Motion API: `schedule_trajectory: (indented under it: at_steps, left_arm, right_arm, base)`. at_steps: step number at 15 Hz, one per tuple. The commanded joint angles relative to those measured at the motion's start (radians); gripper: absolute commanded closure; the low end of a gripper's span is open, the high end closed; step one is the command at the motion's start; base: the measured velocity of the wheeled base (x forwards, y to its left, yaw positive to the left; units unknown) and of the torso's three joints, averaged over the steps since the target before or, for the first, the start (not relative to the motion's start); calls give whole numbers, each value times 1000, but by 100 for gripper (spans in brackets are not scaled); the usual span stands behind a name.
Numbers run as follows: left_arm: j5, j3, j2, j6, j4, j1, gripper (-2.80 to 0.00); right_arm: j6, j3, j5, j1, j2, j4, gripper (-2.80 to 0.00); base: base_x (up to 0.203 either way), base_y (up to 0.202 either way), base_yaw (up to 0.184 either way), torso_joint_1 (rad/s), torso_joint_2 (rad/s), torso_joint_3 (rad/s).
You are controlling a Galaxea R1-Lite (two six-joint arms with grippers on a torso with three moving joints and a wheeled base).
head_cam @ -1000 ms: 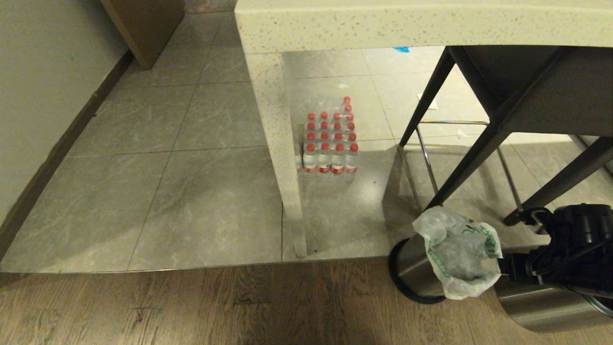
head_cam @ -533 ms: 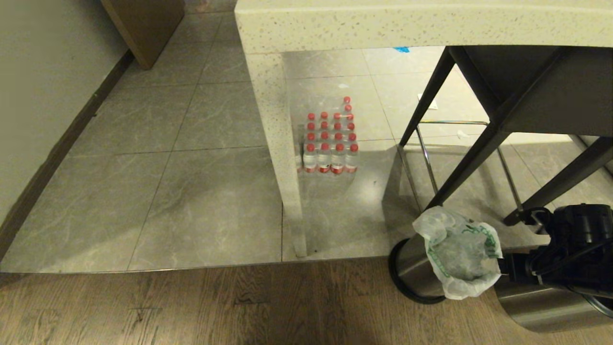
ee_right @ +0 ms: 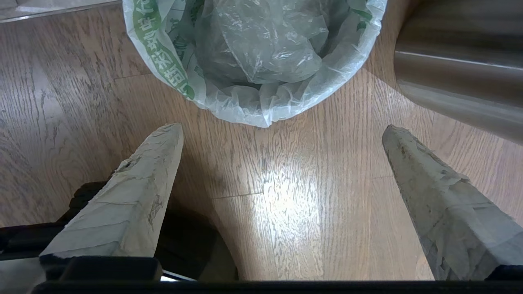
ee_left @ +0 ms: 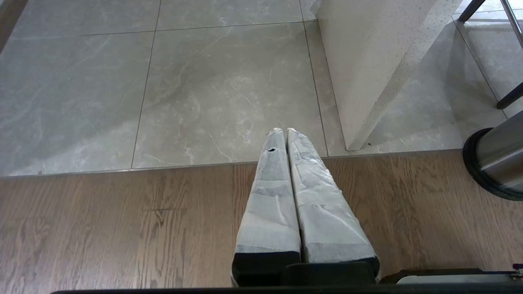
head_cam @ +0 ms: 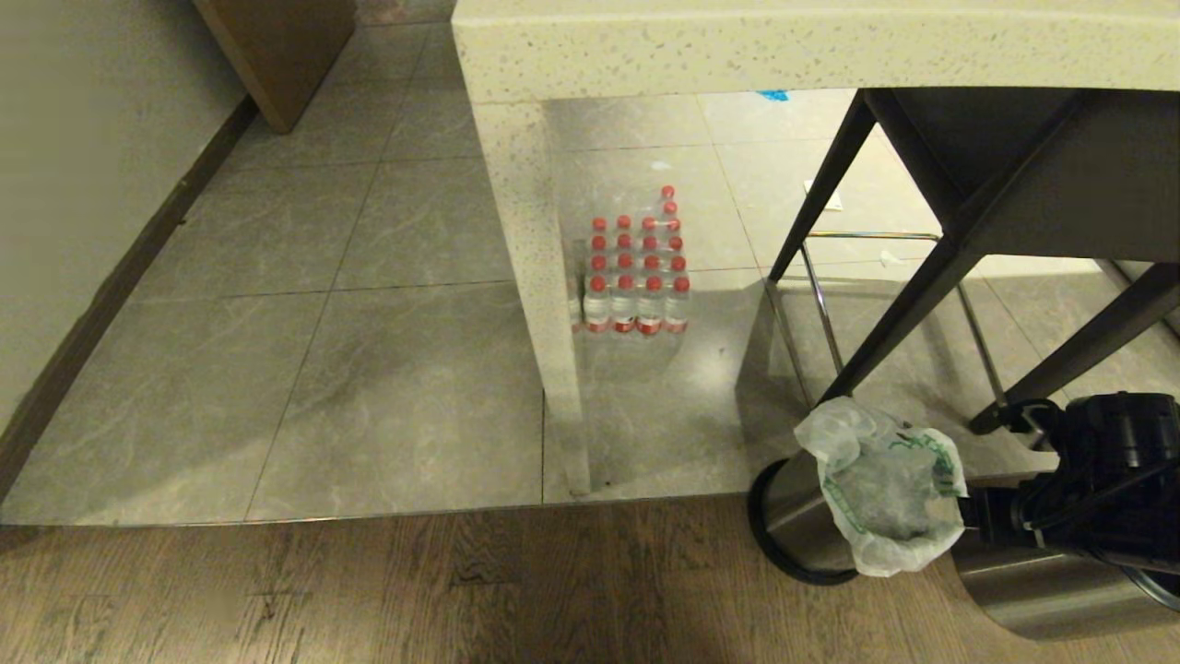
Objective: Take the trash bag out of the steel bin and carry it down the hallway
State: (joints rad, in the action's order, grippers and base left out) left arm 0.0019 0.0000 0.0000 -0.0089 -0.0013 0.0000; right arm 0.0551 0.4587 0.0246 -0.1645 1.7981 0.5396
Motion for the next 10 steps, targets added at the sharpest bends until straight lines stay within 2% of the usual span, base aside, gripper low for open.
schedule_trajectory:
  at_steps: [1, 10]
  left_arm:
    - [1, 0, 0, -1, 0, 0, 0]
    - [0, 1, 0, 0, 0, 0, 0]
  right_arm:
    - [-80, -393, -45, 166, -1797, -693, -280]
    - [-80, -393, -44, 166, -1797, -693, -280]
  base:
    - [0, 0, 0, 0, 0, 0]
    - [0, 0, 0, 0, 0, 0]
